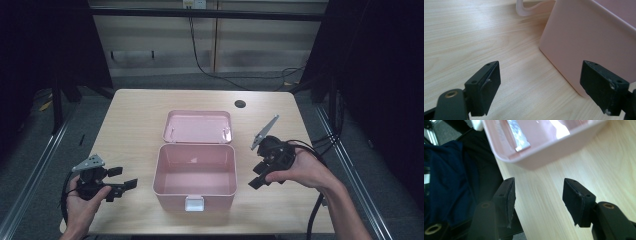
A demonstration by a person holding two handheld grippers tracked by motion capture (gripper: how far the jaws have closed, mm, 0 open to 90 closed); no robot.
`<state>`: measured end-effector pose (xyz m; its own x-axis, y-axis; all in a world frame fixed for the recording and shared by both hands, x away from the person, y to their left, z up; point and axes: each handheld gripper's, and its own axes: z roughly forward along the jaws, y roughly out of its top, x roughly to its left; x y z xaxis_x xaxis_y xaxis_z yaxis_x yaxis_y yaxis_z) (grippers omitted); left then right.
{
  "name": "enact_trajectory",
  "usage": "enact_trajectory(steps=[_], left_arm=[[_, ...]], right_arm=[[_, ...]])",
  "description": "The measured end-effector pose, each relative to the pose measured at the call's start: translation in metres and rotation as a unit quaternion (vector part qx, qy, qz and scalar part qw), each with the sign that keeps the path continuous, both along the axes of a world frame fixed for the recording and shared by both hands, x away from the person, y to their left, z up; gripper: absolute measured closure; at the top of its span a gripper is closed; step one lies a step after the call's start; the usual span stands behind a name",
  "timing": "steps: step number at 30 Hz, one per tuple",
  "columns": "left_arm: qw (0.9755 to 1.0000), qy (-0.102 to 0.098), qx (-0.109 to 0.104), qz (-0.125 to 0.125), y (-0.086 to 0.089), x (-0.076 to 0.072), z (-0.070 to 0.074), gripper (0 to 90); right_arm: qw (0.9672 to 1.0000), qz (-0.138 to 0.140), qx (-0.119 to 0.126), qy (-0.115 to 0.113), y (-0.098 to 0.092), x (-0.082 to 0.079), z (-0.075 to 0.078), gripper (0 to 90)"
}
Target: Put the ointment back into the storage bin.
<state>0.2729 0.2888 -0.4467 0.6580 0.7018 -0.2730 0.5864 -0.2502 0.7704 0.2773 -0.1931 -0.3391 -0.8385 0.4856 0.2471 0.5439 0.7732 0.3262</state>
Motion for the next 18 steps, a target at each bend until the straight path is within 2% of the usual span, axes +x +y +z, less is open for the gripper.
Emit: enact_trajectory(steps=[3, 8, 11, 13, 15, 16, 18], left_arm=[[1.0000, -0.001, 0.002, 0.001, 0.000, -0.001, 0.000, 16.9], [1.0000, -0.002, 0.000, 0.001, 0.001, -0.002, 0.001, 16.9], [1.0000, -0.001, 0.000, 0.003, 0.001, -0.002, 0.000, 16.9], [1.0000, 0.000, 0.001, 0.003, 0.001, -0.002, 0.000, 16.9], [1.0000, 0.000, 0.001, 0.002, 0.001, -0.002, 0.000, 16.9], [1.0000, 0.000, 0.001, 0.002, 0.001, -0.002, 0.000, 16.9], [1.0000, -0.001, 0.002, 0.003, 0.001, -0.002, 0.000, 16.9]], right_arm=[[0.9999, -0.011, 0.005, -0.003, -0.012, -0.004, -0.009, 44.4], [0.9996, -0.028, 0.003, -0.008, -0.020, -0.005, -0.020, 43.8], [0.9993, -0.038, 0.001, 0.003, -0.026, -0.006, -0.037, 43.6], [0.9993, -0.037, 0.000, 0.001, -0.028, -0.006, -0.042, 43.6], [0.9984, -0.054, 0.011, 0.006, -0.033, -0.008, -0.053, 43.5], [0.9984, -0.054, 0.011, 0.006, -0.033, -0.008, -0.053, 43.5], [0.9975, -0.068, 0.021, -0.002, -0.040, -0.007, -0.066, 43.1]])
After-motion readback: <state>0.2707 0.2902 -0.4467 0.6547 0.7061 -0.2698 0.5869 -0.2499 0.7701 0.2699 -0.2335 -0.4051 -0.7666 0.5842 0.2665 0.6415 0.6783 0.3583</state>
